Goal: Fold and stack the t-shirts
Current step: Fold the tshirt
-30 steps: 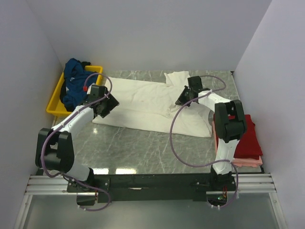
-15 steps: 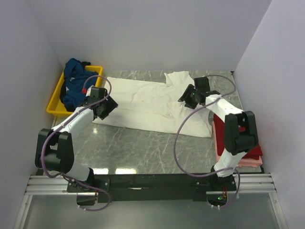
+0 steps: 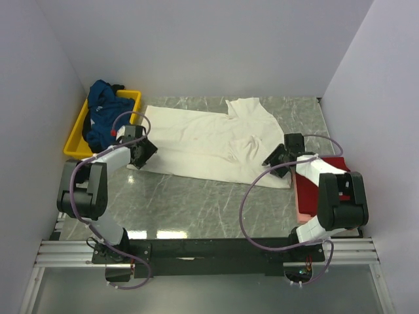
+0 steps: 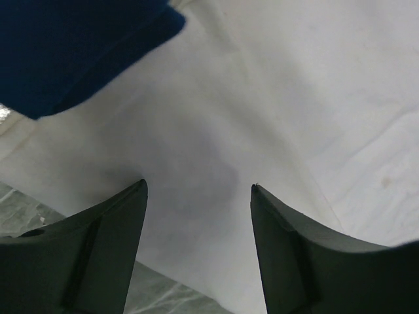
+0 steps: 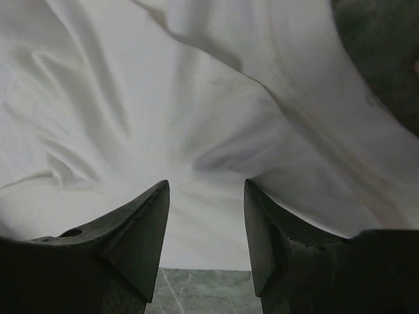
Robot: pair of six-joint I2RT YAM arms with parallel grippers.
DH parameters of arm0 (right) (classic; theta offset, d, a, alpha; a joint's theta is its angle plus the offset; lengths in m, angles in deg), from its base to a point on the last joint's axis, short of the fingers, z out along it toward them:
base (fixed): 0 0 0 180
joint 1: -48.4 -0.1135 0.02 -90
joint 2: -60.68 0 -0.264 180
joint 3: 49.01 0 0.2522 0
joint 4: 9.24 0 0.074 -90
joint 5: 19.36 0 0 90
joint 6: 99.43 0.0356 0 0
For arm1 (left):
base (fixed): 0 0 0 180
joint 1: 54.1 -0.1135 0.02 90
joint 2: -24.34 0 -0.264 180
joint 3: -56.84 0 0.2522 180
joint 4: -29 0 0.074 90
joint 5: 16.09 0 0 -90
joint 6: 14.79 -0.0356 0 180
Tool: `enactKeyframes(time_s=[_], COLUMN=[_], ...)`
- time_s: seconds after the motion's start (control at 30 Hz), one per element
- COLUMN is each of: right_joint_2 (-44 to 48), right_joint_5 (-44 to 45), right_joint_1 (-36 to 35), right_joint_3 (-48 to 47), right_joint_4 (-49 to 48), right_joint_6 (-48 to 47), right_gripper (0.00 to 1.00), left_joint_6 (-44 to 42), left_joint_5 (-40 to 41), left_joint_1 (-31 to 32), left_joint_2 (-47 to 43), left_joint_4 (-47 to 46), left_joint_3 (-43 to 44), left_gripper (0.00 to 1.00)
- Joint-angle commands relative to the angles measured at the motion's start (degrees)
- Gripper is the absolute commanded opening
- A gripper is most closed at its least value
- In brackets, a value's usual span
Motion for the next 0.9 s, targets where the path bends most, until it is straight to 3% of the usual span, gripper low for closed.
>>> enactKeyframes(time_s=[0.0,0.33,0.87], right_joint_2=[3.9,2.5,11.4], right_joint_5=[1.7,-0.3,-1.6], right_joint_1=[0.6,5.6,6.0], right_joint_3=[2.5,8.1,14.6], right_joint_4=[-2.5,-1.9,4.1], right_joint_6=[1.9,3.0,2.4], right_gripper=[0.56,0.54,0.54], left_joint_6=[3.1,11.7,18.7], left_joint_5=[1.9,9.6,8.8], left_joint_1=[-0.6,-0.7,-0.7], left_joint_2=[0.7,-3.1,-19.3], left_joint_4=[-3.8,0.2,4.7], left_joint_3=[-2.1,-10.9,-24.3], left_gripper=[0.69,0.70,0.70])
